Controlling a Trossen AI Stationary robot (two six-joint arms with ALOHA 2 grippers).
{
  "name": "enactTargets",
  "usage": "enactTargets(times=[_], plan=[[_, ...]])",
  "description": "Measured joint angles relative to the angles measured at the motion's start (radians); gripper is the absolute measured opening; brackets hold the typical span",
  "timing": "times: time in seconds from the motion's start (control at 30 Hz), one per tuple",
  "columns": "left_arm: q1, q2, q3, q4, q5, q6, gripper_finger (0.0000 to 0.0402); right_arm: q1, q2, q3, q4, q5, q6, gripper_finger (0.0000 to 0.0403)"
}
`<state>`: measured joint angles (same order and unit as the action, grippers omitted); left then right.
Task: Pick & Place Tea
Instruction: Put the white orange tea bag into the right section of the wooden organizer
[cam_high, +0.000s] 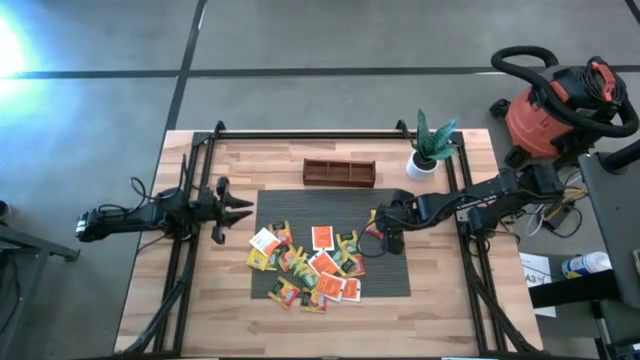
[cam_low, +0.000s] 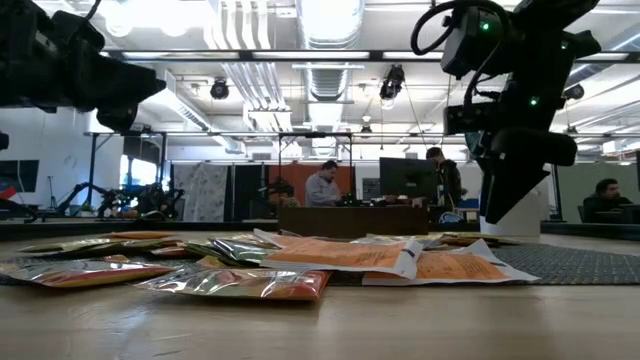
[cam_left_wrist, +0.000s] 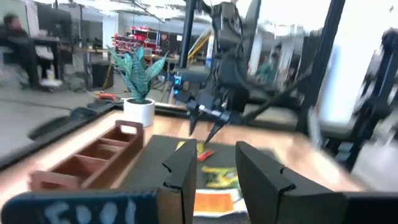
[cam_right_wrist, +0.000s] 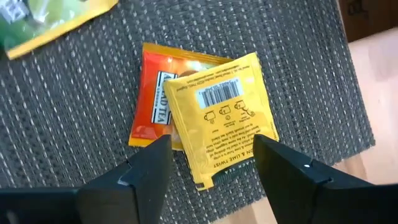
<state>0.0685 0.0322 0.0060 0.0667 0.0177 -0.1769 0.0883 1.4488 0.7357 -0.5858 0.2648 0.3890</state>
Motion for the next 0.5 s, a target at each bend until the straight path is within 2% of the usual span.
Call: enactTargets(times=[0.1, 0.23, 0.3, 0.4, 0.5], plan=[[0.000, 0.000, 0.000, 0.036, 0.000, -0.245, 0.0106, 0.000, -0.001, 0.001, -0.001, 0.000, 0.020, 0.0224], [0.001, 0.001, 0.002, 0.130, -0.009, -0.828, 0.0106, 0.001, -0.001, 0.010, 0.001, -0.002, 0.036, 0.0224], [0.001, 0.002, 0.004, 0.132, -0.036, -1.022, 0.0106, 0.001, -0.001, 0.011, 0.001, -0.004, 0.070, 0.0224], [0.001, 0.003, 0.005, 0.141, -0.110, -1.112, 0.0106, 0.001, -0.001, 0.011, 0.000, -0.018, 0.128, 0.0224], [0.002, 0.005, 0.006, 0.142, -0.264, -1.130, 0.0106, 0.000, -0.001, 0.011, 0.000, -0.054, 0.170, 0.0224]])
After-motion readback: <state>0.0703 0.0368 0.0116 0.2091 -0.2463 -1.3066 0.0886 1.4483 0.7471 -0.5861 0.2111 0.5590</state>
